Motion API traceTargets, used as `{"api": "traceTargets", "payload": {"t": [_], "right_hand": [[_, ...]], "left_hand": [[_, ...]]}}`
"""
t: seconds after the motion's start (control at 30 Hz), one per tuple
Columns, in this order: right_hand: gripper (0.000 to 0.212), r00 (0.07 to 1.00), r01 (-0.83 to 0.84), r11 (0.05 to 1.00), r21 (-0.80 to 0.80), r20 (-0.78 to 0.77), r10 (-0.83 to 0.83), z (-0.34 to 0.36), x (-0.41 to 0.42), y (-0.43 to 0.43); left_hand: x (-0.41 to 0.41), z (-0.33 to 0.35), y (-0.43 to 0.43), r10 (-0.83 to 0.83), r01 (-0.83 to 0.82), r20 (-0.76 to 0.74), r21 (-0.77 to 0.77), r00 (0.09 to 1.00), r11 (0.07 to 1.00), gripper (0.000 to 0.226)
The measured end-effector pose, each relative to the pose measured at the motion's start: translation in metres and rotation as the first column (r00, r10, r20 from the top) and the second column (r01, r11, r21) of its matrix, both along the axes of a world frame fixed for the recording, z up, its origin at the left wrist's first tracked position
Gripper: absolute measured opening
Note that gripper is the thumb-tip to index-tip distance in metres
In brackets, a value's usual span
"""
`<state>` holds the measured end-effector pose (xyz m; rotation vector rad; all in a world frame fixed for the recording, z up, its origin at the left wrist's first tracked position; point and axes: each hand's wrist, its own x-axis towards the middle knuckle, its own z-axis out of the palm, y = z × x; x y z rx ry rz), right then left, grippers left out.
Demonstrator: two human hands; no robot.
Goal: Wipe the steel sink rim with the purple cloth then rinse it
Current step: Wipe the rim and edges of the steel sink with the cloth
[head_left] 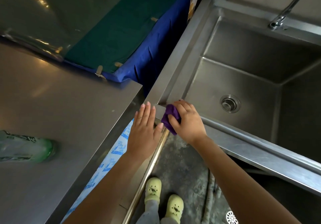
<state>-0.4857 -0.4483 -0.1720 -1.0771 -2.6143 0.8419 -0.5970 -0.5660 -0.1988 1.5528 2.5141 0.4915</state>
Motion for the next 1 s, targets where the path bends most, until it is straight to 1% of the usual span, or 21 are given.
{"api": "traceTargets", "payload": {"t": [0.07,0.13,0.27,0.33,0.4,0.5,0.57,0.67,0.8,1.0], "right_hand": [[0.044,0.999,-0.046,0.998,-0.037,-0.006,0.046,0.004,-0.012,0.004],[0.046,0.997,-0.074,0.995,-0.064,0.004,0.075,0.005,-0.022,0.005],[0.045,0.997,-0.077,0.996,-0.044,0.009,0.078,0.003,-0.020,0.002],[0.043,0.998,-0.060,0.998,-0.007,0.003,0.060,0.003,-0.012,0.000],[0.043,1.000,-0.029,0.999,0.030,0.008,0.029,0.003,0.000,-0.002],[0.048,0.999,0.033,0.996,0.081,0.029,-0.035,0.001,0.029,-0.002],[0.047,0.996,0.081,0.990,0.113,0.037,-0.086,0.000,0.051,0.000],[0.043,0.985,0.162,0.974,0.157,0.033,-0.169,-0.002,0.079,0.000],[0.038,0.957,0.257,0.939,0.230,0.074,-0.280,-0.003,0.126,0.002],[0.038,0.880,0.390,0.872,0.294,0.160,-0.447,0.001,0.192,0.004]], "left_hand": [[-0.003,0.005,0.000,-0.025,0.025,0.010,0.002,1.000,1.000,0.083],[-0.006,0.008,0.000,-0.048,0.048,0.019,-0.031,0.999,0.998,0.088],[-0.005,0.008,-0.004,-0.065,0.064,-0.015,-0.069,0.998,0.996,0.087],[-0.004,0.007,-0.004,-0.074,0.070,-0.042,-0.091,0.996,0.993,0.087],[-0.002,0.008,-0.003,-0.065,0.060,-0.068,-0.081,0.996,0.995,0.087],[0.009,0.010,0.003,-0.001,-0.002,-0.040,-0.069,0.999,0.998,0.093],[0.022,0.012,0.013,0.029,-0.030,-0.017,-0.061,0.999,0.998,0.092],[0.051,0.013,0.029,-0.062,0.061,-0.006,-0.082,0.998,0.995,0.082],[0.086,0.009,0.044,-0.219,0.215,-0.022,-0.114,0.975,0.970,0.077],[0.114,0.008,0.069,-0.340,0.332,-0.040,-0.140,0.939,0.933,0.075]]}}
